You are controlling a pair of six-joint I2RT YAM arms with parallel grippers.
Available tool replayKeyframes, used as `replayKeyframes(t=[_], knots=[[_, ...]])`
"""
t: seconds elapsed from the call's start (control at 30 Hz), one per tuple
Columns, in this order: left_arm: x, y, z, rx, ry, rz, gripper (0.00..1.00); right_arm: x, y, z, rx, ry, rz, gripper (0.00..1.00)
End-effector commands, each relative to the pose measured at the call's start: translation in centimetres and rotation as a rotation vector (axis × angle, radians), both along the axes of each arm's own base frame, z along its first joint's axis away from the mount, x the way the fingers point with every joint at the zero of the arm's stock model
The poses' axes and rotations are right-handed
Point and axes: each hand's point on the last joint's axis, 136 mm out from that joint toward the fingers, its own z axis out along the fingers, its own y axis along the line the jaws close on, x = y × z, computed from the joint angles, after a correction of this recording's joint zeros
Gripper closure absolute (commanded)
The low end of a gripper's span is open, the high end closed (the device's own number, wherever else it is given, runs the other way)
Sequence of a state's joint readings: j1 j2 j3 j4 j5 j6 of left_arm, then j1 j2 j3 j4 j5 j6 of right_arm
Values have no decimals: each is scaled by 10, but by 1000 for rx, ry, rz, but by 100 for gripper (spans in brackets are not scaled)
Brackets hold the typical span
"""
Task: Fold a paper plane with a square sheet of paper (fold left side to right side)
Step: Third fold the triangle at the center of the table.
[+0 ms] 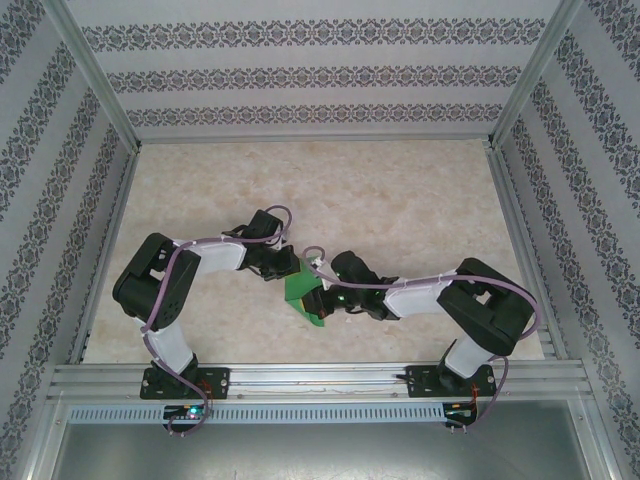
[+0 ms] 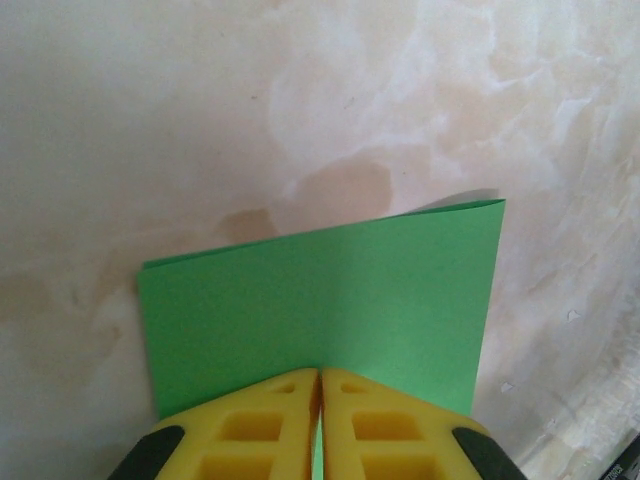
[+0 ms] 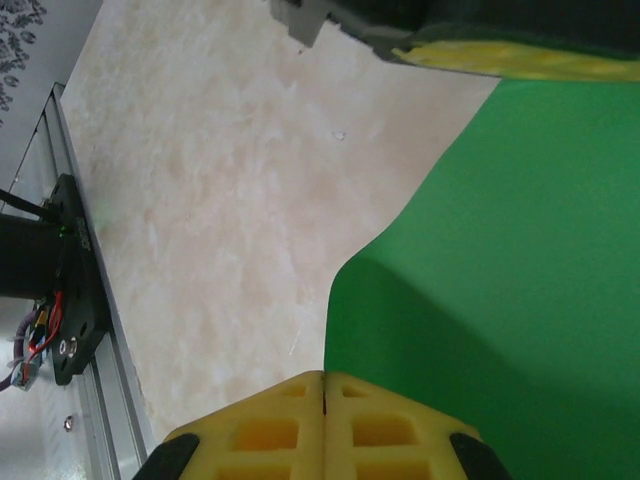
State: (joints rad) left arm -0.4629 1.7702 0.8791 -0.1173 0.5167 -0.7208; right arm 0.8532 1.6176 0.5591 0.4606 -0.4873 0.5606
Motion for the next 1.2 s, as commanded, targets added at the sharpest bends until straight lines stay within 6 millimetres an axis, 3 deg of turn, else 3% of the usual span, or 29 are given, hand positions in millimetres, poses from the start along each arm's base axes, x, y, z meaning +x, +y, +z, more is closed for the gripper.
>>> replayKeyframes(t=[0.0, 0.53, 1.17], knots=[[-24, 14, -29, 100, 73, -14, 90, 5, -10, -5, -15, 24, -44, 100], [-26, 18, -32, 134, 79, -7, 90, 16, -31, -21, -118, 47, -110, 100], [-26, 18, -33, 138, 80, -8, 90, 29, -33, -13, -132, -4, -119, 100]])
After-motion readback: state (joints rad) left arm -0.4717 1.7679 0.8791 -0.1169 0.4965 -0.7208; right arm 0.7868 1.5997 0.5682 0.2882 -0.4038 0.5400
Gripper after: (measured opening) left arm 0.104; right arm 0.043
